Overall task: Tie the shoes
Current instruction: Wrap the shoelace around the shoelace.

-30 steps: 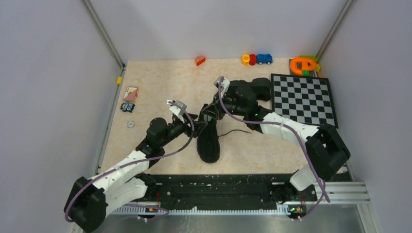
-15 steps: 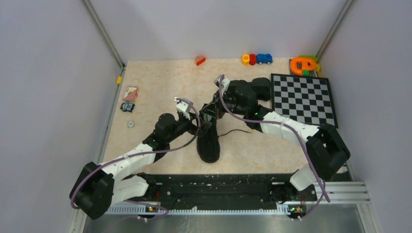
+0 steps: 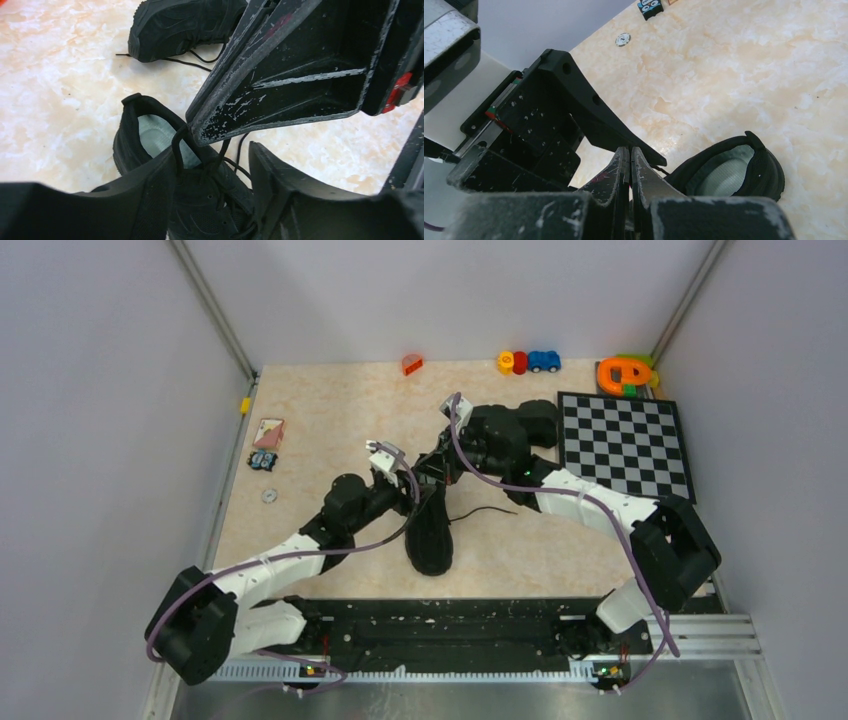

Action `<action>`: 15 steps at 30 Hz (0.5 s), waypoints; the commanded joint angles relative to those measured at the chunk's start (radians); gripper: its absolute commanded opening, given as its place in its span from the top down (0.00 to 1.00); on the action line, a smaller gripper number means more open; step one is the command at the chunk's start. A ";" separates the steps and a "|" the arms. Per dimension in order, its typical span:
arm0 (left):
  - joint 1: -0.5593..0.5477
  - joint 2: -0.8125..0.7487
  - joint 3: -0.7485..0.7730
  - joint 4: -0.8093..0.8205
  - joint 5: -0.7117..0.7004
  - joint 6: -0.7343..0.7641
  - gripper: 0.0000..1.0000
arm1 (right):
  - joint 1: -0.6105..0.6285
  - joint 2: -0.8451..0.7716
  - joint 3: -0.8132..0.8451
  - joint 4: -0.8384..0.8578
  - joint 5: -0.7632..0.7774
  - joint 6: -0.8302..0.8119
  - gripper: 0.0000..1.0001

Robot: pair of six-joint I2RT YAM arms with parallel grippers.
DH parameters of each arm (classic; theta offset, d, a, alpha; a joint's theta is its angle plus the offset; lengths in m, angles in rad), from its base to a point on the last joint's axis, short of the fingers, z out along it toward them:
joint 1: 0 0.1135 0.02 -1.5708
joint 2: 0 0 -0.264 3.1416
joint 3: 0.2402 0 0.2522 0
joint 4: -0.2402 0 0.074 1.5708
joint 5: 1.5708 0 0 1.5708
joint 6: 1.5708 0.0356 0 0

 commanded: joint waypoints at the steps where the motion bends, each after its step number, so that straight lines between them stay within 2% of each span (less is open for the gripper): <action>1: -0.007 0.026 0.038 0.069 -0.042 0.029 0.46 | 0.012 -0.016 0.044 0.020 0.004 0.010 1.00; 4: -0.009 0.046 0.036 0.083 -0.058 0.033 0.59 | 0.012 -0.016 0.044 0.019 0.004 0.012 1.00; 11: -0.010 0.082 0.030 0.127 -0.056 0.032 0.69 | 0.012 -0.015 0.043 0.012 0.006 0.010 1.00; 15: -0.009 0.065 0.019 0.125 -0.061 0.045 0.85 | 0.012 -0.015 0.044 -0.001 0.017 0.004 1.00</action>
